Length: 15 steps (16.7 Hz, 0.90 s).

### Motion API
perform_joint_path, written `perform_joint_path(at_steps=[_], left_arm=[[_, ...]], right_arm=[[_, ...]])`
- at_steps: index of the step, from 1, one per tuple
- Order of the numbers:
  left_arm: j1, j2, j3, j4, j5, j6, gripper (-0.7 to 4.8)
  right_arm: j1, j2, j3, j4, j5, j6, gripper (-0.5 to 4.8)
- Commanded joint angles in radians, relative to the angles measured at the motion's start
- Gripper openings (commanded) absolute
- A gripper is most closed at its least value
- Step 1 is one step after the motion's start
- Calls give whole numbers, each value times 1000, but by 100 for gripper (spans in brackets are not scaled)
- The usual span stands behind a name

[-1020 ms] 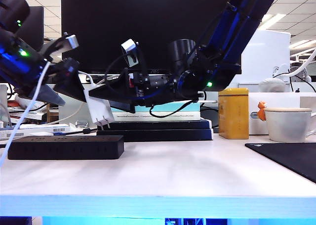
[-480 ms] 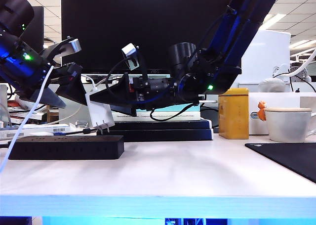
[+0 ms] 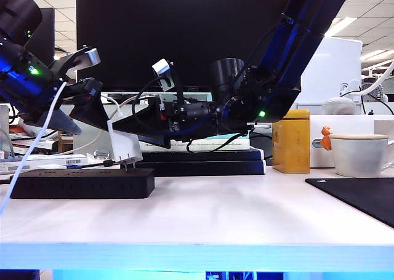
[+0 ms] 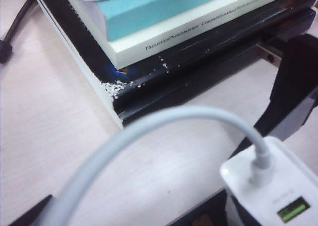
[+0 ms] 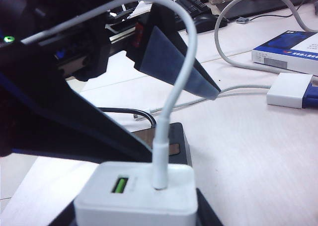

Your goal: Plug the white charger into the left socket.

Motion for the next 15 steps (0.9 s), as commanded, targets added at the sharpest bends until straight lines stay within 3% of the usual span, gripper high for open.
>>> perform_joint_path(at_steps=[1,5,15], left_arm=[[-26,-8,7,60,111,-12,479],[-41,-8,8,77,111,-15,479],[-55,-8,8,113,109,-15,479]], right_arm=[[12,11,2,-31,-7,2,202],[-7,11,2,-32,-104,21,202],[13,11,2,-10,-40,11,202]])
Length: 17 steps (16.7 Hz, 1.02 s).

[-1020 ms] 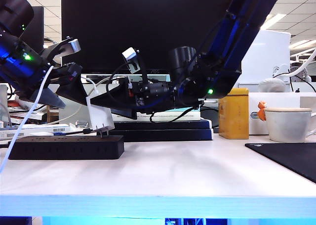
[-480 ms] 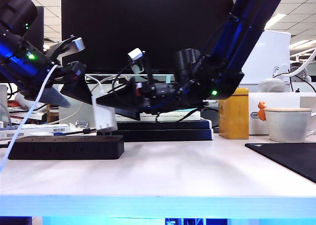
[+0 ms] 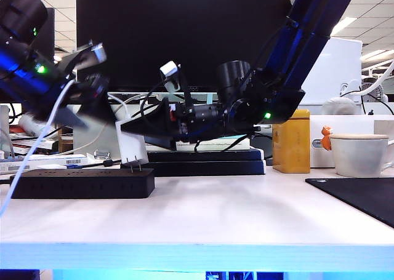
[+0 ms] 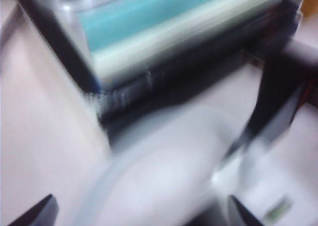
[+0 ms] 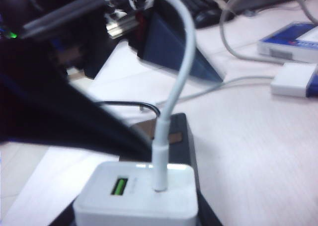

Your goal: Plug the white charger into the left socket.

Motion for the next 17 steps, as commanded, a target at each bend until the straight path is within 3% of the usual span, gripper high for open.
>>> perform_joint_path(at_steps=[1,3,11,17], left_arm=[[-27,-9,8,61,99,-7,479],[-27,-9,8,63,100,-17,479],[-23,-15,9,64,84,-26,479],[-2,-89,9,-3,28,-24,479]], right_arm=[[46,6,2,2,23,-6,202],[58,6,2,27,35,0,202],[29,4,2,262,7,232,202],[29,4,2,275,-42,252,202]])
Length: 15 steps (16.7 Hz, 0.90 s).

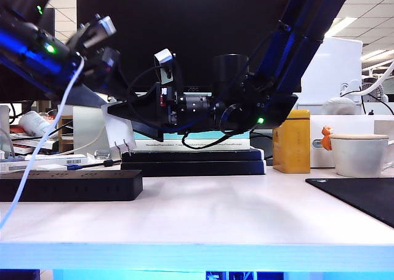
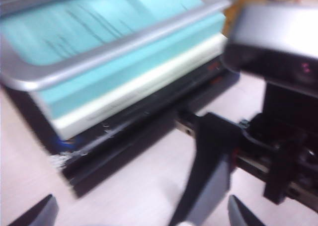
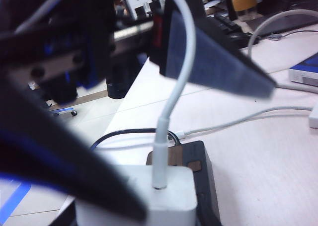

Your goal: Plug the white charger into the left socket.

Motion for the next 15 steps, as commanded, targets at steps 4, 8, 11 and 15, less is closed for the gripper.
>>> perform_joint_path(at_steps=[4,8,11,15], left_arm=[[20,-97,3,-184,-116,57,479],[20,-100,3,-259,-162,80,479],[21,-101,3,-262,-206,79,479],[21,-122,3,-270,-311,79,479]], right_arm=[[8,-9,5,27,-10,14,202],[11,-8,5,26,-9,14,202],[11,-6,5,14,5,6,202],[12,-6,5,-4,27,-21,202]])
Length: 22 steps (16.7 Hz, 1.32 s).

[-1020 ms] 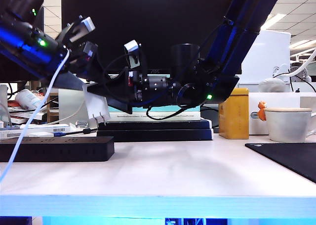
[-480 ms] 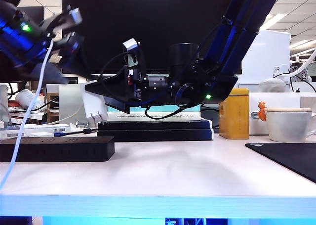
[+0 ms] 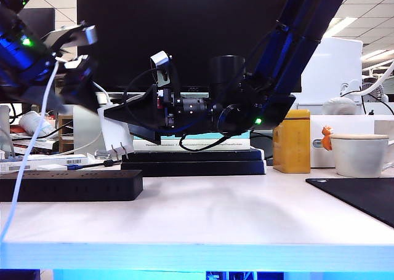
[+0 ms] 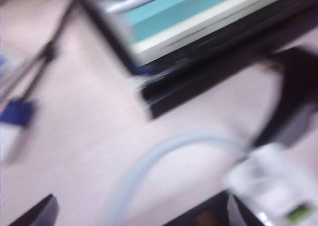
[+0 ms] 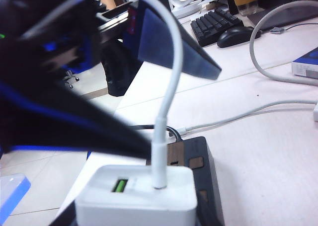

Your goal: Plug the white charger into the left socket.

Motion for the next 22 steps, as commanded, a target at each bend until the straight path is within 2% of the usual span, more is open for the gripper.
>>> perform_joint_path(at_steps=[1,8,12,18,22], left_arm=[[1,-32,2,1,-54,2,479],[0,-30,2,-22,-41,-2,479],[-1,-16,2,-23,-40,-2,479],[-1,2,2,-24,-18,-5,479],[-1,2,2,-23,-18,-5,479]], right_arm=[[2,-9,5,24,22,-11,202],[24,-4,5,-9,34,-41,202],[22,-3,5,-68,45,-112,202],[22,-3,5,-81,125,-138,202],[20,-3,5,-97,110,-137,202]])
